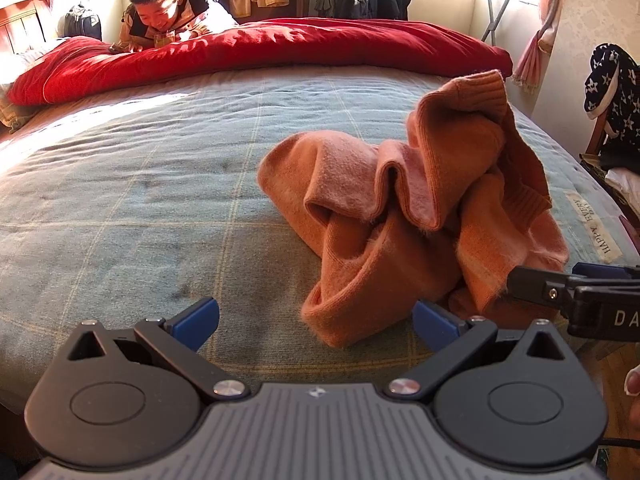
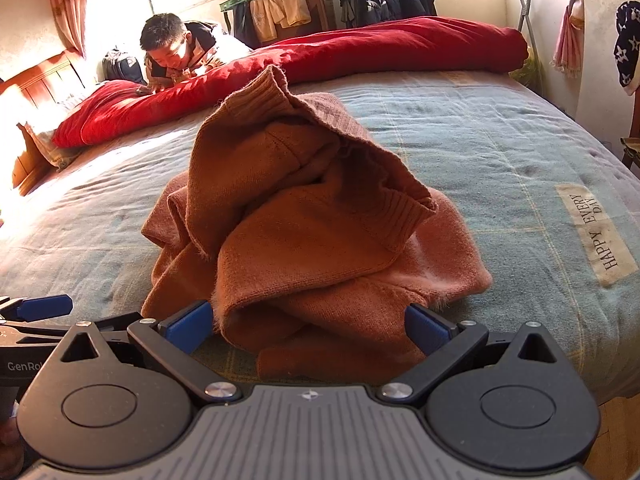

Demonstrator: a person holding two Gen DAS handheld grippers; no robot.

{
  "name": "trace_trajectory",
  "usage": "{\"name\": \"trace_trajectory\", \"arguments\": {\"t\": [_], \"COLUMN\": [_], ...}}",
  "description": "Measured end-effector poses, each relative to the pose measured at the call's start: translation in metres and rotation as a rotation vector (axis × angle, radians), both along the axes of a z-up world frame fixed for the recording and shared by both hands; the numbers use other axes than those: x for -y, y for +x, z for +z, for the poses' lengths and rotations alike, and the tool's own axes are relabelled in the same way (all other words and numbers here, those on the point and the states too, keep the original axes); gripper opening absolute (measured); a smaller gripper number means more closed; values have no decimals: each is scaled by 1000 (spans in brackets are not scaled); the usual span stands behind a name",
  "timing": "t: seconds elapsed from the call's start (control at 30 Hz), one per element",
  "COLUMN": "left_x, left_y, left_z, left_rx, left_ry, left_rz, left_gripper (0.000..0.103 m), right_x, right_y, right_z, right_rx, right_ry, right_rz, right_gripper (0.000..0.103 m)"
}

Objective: Fold clothes

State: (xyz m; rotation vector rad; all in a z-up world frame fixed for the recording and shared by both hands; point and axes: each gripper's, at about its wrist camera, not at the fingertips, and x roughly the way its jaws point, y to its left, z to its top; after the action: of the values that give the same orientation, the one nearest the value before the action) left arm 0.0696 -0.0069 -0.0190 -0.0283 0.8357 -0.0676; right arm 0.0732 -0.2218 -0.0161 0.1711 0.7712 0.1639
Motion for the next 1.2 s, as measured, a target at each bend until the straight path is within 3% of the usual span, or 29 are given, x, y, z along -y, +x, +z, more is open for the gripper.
{"name": "trace_trajectory", "arguments": {"t": [0.27,0.43,0.53,0.73,0.97,1.2], "left_x": [0,2,4,13,35,39], "left_y": [6,11,17,33,59,82], "left_z": [-4,0,6,14,3,2], "left_rx": [-8,31,72,117,102,120], "left_ry": [-14,-2,0,-82,27,130], "left_rz": [-10,-43,-85,-238,-301,-295], "left_gripper": [102,103,102,102,102,103], "right_x": [-1,6,12,23,33,38], "right_y": [2,3,3,1,-2,10], "right_z": [-1,-3,-5,-6,-7,-12], "right_rx": [47,38,28,34,48,34], "right_ry": [-13,-4,13,25,29,3], "right_rz": [48,23,3,-20,-44,-33], "right_gripper": [103,103,103,103,103,103]}}
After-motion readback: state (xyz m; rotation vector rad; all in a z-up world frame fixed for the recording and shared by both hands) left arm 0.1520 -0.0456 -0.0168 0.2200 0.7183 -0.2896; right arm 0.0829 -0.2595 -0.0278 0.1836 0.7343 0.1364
